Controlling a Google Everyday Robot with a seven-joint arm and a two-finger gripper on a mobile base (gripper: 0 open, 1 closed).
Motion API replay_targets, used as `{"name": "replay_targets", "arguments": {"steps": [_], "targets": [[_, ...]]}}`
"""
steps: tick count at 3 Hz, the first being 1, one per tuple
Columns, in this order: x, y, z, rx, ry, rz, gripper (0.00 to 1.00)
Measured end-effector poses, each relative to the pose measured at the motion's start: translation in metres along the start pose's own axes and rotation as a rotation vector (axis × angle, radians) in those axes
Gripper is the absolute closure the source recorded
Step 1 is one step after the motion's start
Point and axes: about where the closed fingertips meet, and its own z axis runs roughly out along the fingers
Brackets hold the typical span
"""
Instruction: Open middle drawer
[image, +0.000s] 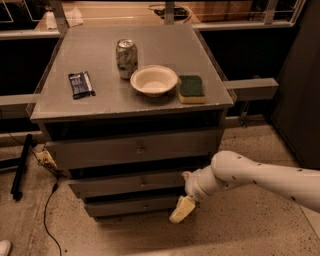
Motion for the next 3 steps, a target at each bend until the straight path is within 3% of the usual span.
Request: {"name": "replay_targets", "arguments": {"steps": [3], "targets": [[-0.01,-0.049,0.038,0.032,0.051,-0.006,0.0]]}}
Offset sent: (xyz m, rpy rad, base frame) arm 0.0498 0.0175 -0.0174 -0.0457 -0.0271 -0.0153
